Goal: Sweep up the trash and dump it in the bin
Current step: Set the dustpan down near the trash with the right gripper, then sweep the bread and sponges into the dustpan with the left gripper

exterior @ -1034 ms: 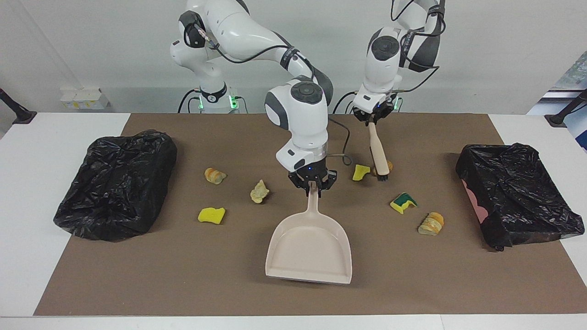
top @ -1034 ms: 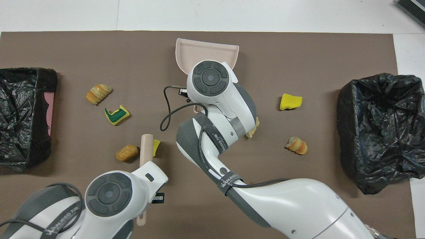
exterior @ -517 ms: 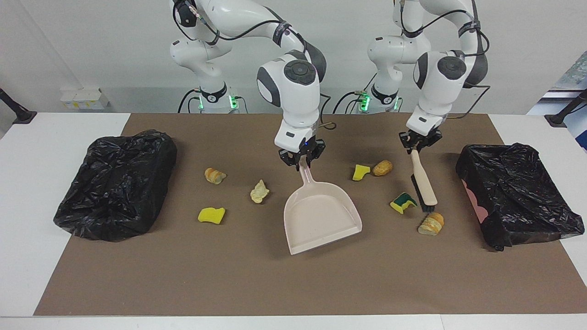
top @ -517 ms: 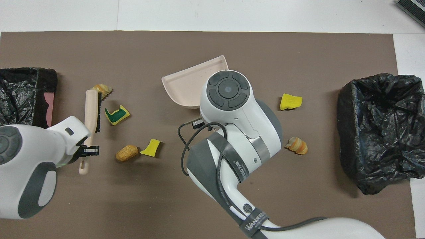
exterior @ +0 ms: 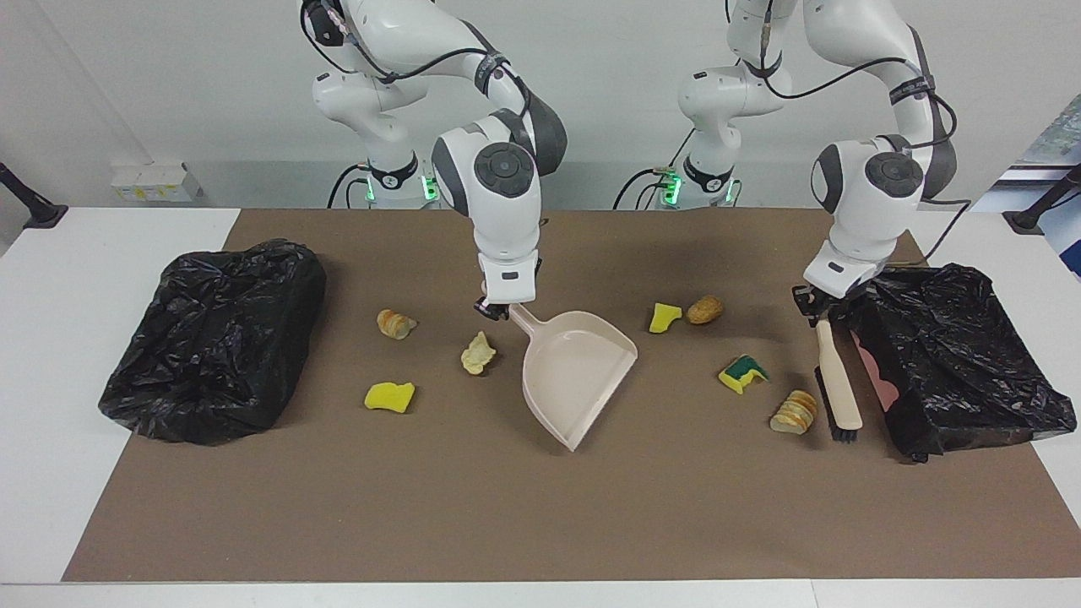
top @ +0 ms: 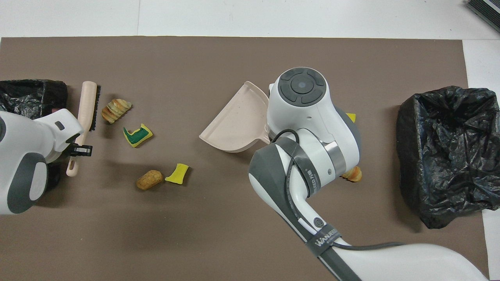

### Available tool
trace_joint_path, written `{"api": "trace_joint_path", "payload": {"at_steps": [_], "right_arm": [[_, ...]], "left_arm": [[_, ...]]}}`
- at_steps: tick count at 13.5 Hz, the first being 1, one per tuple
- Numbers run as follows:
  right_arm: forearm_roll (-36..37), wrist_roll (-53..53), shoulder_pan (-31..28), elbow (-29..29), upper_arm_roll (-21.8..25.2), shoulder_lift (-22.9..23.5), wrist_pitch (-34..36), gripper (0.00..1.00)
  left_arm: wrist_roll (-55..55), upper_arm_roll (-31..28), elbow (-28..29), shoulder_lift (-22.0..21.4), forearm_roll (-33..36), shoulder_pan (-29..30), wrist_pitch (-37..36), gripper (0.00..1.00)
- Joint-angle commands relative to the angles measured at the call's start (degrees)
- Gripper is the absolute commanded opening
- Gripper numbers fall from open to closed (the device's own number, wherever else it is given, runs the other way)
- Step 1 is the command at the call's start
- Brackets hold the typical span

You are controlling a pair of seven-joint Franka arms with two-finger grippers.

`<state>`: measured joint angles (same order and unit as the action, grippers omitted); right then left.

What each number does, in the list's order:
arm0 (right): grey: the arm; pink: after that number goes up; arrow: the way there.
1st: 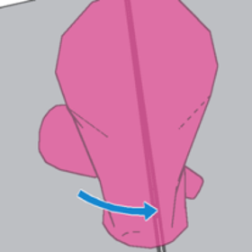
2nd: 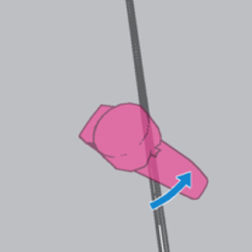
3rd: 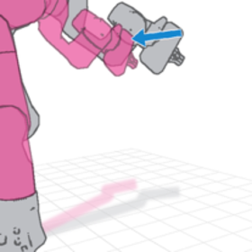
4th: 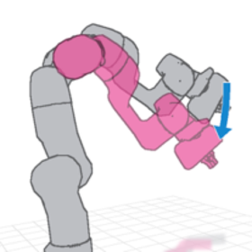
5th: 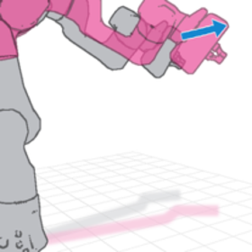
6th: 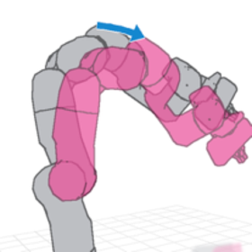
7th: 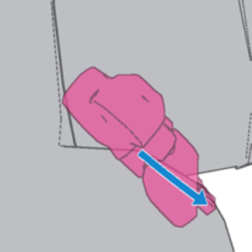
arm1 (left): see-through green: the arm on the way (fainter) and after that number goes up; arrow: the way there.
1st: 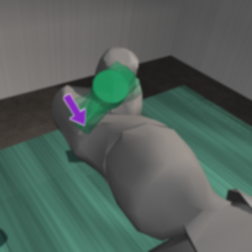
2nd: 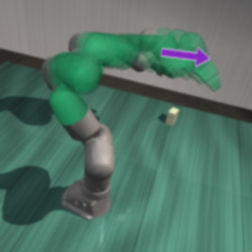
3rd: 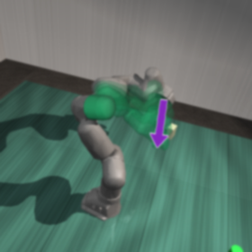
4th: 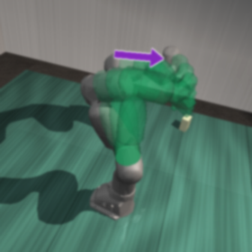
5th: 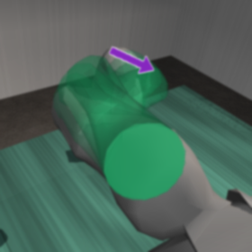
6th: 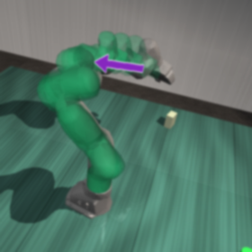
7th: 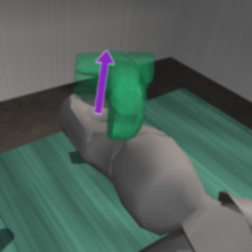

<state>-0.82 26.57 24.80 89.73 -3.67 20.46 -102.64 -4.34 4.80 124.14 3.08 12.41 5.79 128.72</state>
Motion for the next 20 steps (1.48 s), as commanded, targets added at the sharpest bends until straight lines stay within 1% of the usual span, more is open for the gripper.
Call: {"api": "trace_joint_path", "payload": {"at_steps": [1, 4, 7, 9, 11, 14, 17, 20], "right_arm": [[-0.8, 9.9, 0.2, 6.9, -0.4, -5.0, -0.8, 0.00], [0.5, 20.5, 0.5, 11.8, -0.4, -7.4, -2.4, 0.00], [1.5, 26.5, 1.5, 19.0, -0.4, -10.9, -8.4, 0.00], [1.6, 27.4, 2.2, 22.1, -0.4, -12.2, -12.0, 0.00], [2.6, 27.3, 2.8, 22.2, -0.4, -11.8, -13.1, 0.00], [3.6, 26.8, 3.5, 22.0, -0.4, -10.2, -15.1, 0.00], [4.3, 26.8, 3.5, 21.4, -0.4, -9.3, -15.7, 0.00], [4.3, 26.8, 3.5, 21.4, -0.4, -9.2, -15.7, 0.00]], "left_arm": [[-3.4, 0.7, -0.1, 1.3, 1.9, 1.2, 0.7, 0.00], [-4.9, 0.9, 2.2, 0.1, 1.9, 0.6, -0.1, 0.00], [-6.1, 1.3, 6.1, -2.2, 1.8, -0.4, -0.6, 0.00], [-5.9, 1.3, 8.9, -4.0, 1.4, -2.4, -0.6, 0.00], [-5.6, 1.3, 10.6, -5.3, 0.4, -4.8, -1.4, 0.00], [-5.4, 1.3, 11.0, -5.9, -4.8, -8.0, -3.5, 0.00], [-4.0, 1.3, 11.0, -6.6, -10.6, -13.2, -6.4, 0.00], [0.5, 1.3, 11.1, -7.6, -14.1, -19.7, -8.3, 0.00]]}}
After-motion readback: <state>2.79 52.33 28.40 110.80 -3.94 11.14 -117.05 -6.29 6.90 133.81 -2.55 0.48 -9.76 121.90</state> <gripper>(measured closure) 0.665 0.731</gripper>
